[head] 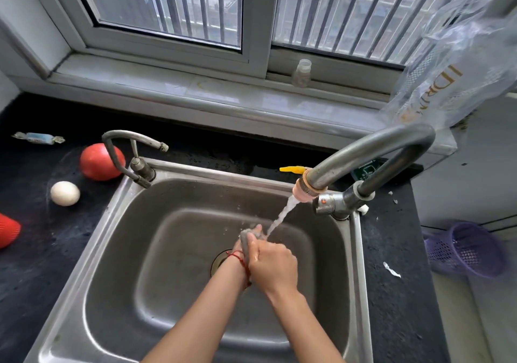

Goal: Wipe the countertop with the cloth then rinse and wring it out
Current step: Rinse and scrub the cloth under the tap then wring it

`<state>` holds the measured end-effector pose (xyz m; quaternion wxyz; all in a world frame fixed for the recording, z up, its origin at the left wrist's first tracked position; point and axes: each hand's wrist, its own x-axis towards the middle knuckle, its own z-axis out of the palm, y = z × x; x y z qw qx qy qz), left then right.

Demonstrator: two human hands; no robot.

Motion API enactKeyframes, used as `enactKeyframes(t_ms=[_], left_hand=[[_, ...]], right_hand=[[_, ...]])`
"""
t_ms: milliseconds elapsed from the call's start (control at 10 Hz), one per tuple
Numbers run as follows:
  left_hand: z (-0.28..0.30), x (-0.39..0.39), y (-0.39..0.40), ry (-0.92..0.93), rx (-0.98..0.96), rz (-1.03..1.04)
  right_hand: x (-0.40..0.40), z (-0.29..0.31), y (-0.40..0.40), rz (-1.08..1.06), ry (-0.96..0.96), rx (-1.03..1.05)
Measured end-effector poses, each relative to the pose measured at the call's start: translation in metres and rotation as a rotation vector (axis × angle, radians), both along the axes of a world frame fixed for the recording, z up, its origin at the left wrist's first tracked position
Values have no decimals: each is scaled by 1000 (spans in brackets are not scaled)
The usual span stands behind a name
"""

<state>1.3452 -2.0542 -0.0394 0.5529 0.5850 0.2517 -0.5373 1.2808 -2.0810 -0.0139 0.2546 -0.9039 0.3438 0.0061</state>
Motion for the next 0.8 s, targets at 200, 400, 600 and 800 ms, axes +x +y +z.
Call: enactKeyframes(t_ms=[200, 400, 600, 800], left_hand=[[-14, -6, -7, -157, -50, -159], [-21, 4, 2, -23, -15, 228], [-1, 6, -4, 153, -77, -67], [-15, 8, -4, 7, -177, -47]], right_hand=[[9, -6, -40, -251, 61, -7], [4, -24, -53, -608, -243, 482], [-1, -15, -43, -322, -296, 786], [-8, -20, -56, -411, -277, 604]])
